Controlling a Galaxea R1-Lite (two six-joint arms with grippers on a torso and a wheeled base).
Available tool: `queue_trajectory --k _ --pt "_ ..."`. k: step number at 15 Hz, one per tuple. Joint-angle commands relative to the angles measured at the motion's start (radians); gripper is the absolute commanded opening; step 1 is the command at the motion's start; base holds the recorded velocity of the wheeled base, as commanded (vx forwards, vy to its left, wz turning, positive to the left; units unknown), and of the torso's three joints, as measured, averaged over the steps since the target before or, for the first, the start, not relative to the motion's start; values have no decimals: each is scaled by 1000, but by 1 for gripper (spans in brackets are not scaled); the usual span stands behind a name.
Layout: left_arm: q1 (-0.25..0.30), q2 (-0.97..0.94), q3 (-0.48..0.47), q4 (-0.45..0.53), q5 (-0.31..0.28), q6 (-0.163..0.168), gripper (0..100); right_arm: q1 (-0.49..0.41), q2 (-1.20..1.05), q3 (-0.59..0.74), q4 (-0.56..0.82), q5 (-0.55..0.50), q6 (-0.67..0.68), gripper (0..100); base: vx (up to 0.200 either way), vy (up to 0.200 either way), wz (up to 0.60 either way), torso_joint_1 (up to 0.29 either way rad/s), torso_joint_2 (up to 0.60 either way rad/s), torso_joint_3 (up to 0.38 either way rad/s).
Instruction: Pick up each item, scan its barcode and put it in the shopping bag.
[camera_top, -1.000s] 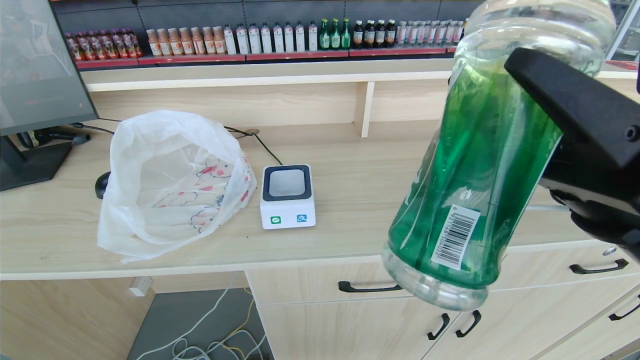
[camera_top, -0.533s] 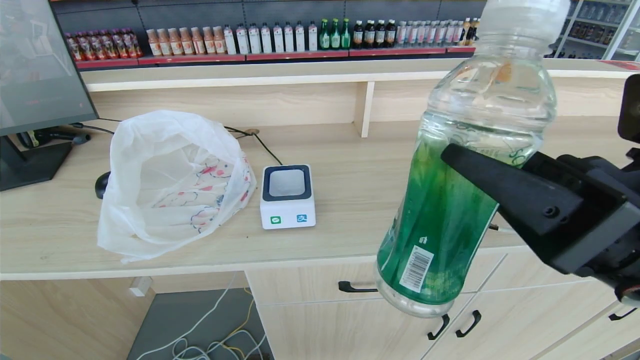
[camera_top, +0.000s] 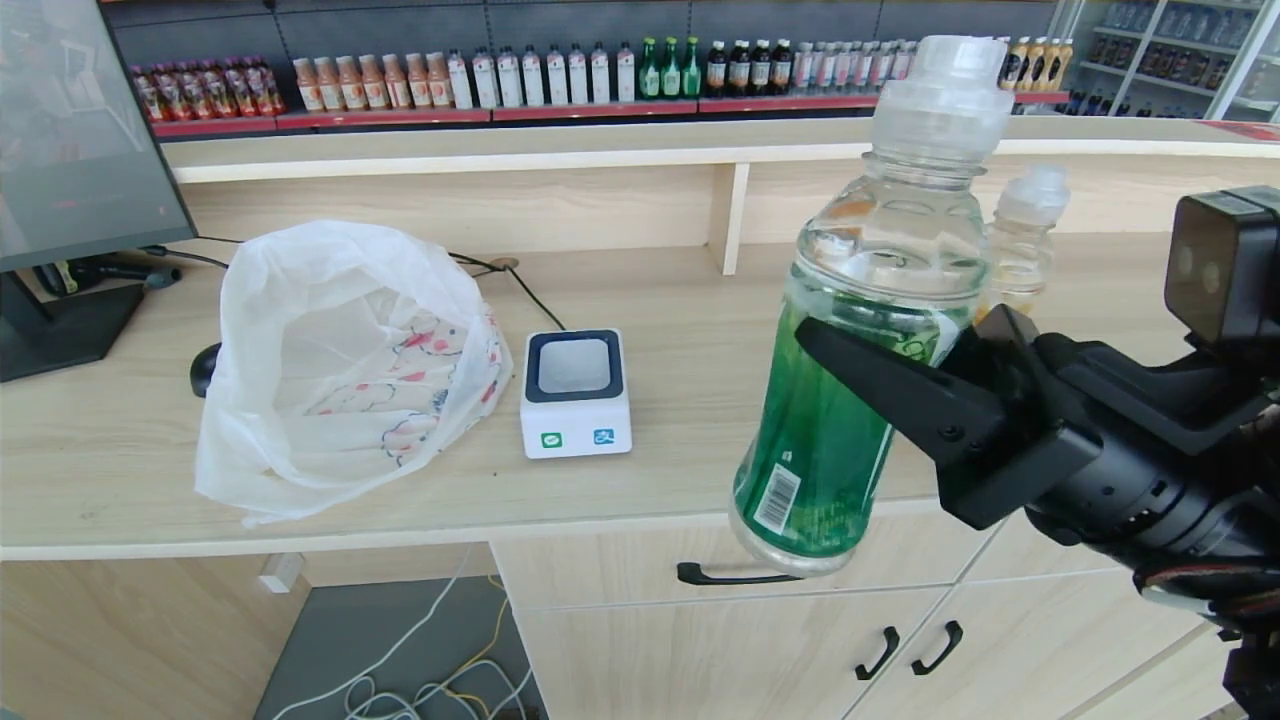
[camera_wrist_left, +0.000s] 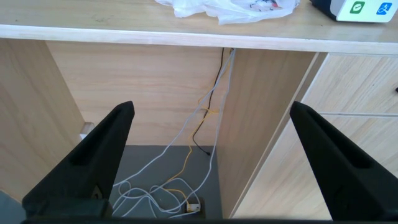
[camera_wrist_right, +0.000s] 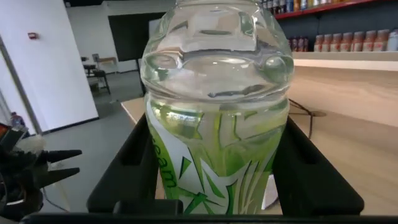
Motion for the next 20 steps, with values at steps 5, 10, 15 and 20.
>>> queue_trajectory --k 5,10,15,20 --pt "0 0 0 0 0 0 100 14 74 -7 -1 -434 -153 0 0 0 0 0 0 0" --pt "0 0 0 0 1 0 100 23 83 -2 -1 -552 -250 0 0 0 0 0 0 0" --pt "0 0 0 0 0 0 100 37 111 -64 -1 -568 -221 0 0 0 0 0 0 0" --pt "-2 0 0 0 0 8 100 37 106 -77 -1 -569 -221 0 0 0 0 0 0 0"
